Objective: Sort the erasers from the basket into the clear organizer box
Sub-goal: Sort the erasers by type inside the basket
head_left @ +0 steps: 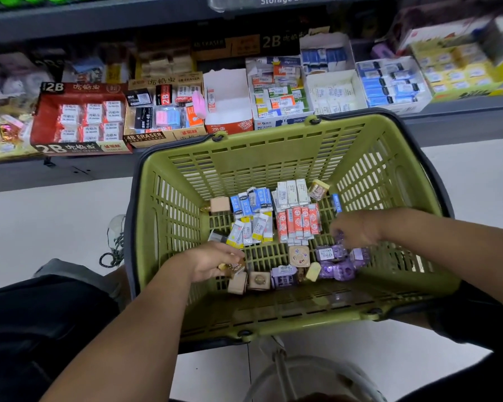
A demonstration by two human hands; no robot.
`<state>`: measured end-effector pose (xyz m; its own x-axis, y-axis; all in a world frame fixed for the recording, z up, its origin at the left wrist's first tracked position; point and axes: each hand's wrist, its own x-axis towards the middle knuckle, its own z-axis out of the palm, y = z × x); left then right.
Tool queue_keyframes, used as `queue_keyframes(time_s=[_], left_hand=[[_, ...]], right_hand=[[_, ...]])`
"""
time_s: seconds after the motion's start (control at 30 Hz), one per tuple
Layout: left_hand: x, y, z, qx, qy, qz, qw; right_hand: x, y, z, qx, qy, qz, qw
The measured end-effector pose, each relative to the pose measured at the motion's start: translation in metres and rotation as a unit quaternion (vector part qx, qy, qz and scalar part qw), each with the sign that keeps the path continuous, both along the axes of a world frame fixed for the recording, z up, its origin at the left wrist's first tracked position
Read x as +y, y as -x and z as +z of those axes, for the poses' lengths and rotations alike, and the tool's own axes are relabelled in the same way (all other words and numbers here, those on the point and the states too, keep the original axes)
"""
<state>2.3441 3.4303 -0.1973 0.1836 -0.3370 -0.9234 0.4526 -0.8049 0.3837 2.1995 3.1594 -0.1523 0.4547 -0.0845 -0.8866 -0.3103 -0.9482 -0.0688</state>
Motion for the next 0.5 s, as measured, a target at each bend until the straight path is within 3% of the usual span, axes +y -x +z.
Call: queue_keyframes(time_s=[0.17,0.27,0.37,0.5], left_hand=[[0.003,-0.005,0.000,-0.139,-0.050,-0.015,0.989],[0.004,-0.006,-0.001,-0.149,-0.048,0.038,0.987],[-0.004,-0.007,0.002,-0.170,-0.031,0.090,0.981],[-0.028,-0.003,0.008,-0.198,0.020,0.145,0.969]], right_hand=[[-0.021,-0.015,0.001,-0.076,0.056,-0.077,0.993],[-0.034,-0.008,-0.015,-0.128,0.062,-0.172,0.975],[-0.039,-0.013,-0.034,-0.187,-0.003,-0.348,0.919],[-0.038,-0.030,-0.048,-0.273,-0.036,-0.488,0.828]])
